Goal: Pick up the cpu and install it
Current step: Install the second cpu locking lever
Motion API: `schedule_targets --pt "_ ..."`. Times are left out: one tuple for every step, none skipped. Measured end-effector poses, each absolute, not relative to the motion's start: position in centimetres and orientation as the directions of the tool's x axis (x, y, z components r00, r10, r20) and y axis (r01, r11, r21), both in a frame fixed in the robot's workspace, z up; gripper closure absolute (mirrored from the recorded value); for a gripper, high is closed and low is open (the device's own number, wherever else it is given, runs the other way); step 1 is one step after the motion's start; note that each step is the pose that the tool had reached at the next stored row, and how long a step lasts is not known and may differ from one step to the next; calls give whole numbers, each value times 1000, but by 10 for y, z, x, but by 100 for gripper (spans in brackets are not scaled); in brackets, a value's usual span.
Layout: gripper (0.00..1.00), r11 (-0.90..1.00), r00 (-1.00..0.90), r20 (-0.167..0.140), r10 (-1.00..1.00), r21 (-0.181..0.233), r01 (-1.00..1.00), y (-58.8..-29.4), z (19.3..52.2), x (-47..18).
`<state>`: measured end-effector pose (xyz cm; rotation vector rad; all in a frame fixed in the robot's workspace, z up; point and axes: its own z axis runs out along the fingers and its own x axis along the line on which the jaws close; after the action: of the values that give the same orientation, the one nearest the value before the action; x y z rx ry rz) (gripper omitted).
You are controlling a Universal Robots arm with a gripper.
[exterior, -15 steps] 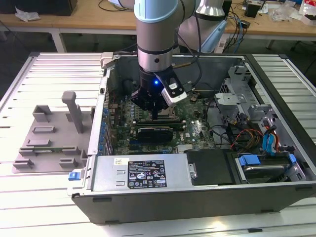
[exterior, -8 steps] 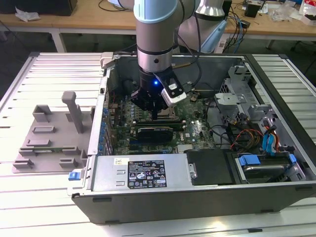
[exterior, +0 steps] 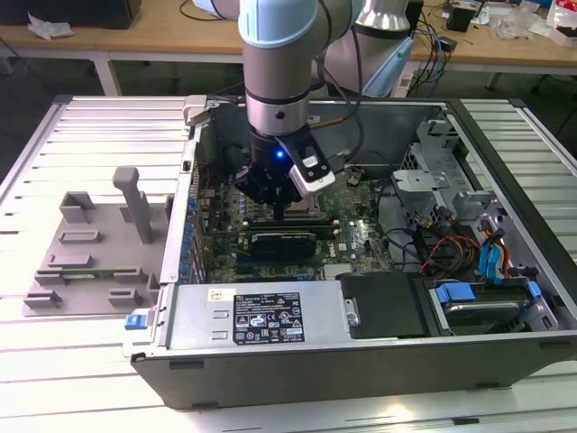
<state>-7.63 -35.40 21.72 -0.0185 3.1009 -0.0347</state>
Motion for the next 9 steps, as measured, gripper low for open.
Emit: schedule_targets --pt "89 1000 -999 -41 -12 -21 -11 -354 217 -77" --pt "89 1000 -999 -42 -12 -17 -11 -354 217 -77" --pt "89 1000 -999 -44 -12 -7 -11 -354 217 -78" --pt "89 1000 -999 -45 -11 0 -11 -354 217 -78" --pt "89 1000 -999 -46 -11 12 -11 -356 217 -78" --pt "89 1000 -999 -46 -11 16 -11 -357 217 -78" --pt "89 1000 -999 -46 -10 20 -11 -358 217 -78" --pt "89 1000 -999 -46 -10 22 -11 -359 217 -78" --pt "89 1000 -999 -46 -10 23 -11 -360 217 -78"
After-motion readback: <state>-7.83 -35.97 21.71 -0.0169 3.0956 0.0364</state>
